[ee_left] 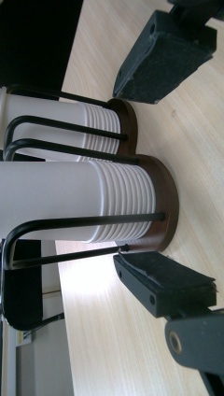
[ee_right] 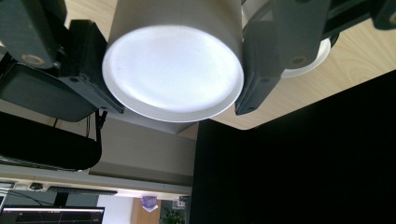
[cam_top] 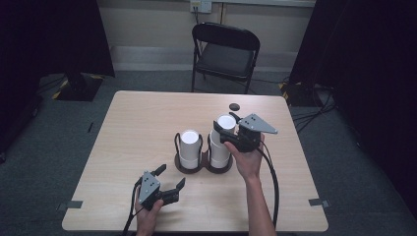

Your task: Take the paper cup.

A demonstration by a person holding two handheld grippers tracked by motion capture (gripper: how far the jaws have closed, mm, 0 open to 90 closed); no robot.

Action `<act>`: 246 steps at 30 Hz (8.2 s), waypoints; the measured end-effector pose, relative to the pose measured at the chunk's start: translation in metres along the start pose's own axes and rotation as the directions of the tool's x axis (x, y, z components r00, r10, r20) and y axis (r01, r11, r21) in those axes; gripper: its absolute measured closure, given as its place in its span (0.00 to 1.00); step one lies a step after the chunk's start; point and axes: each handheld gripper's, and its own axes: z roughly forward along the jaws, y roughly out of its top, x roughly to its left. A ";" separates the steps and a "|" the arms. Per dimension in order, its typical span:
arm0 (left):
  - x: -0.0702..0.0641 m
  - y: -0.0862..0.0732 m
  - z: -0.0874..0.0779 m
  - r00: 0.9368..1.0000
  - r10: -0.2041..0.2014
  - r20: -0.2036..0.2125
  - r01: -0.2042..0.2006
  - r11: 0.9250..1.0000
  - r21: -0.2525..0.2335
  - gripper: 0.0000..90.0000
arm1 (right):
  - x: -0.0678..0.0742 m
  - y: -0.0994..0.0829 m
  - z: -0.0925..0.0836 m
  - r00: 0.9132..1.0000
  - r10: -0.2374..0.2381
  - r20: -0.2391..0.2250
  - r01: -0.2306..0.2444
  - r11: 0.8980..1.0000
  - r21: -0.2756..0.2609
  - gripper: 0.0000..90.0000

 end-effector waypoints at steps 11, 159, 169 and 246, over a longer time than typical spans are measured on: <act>0.000 0.001 0.001 1.000 -0.025 0.001 0.025 1.000 0.019 0.20 | -0.006 0.006 -0.013 0.998 0.061 -0.002 -0.061 0.995 -0.076 0.40; -0.005 0.041 0.023 0.931 0.004 0.366 -0.042 0.994 0.097 0.95 | 0.045 -0.093 -0.087 0.952 0.195 -0.237 -0.201 0.980 -0.003 0.18; -0.007 0.045 0.026 0.923 -0.003 0.385 -0.074 0.980 0.184 0.95 | 0.046 -0.100 -0.102 0.987 0.067 -0.147 -0.064 0.998 0.023 0.16; -0.024 0.088 0.064 0.843 -0.048 0.536 -0.320 0.756 0.571 0.98 | 0.115 -0.101 -0.058 0.798 -0.450 -0.400 0.542 0.826 0.152 0.16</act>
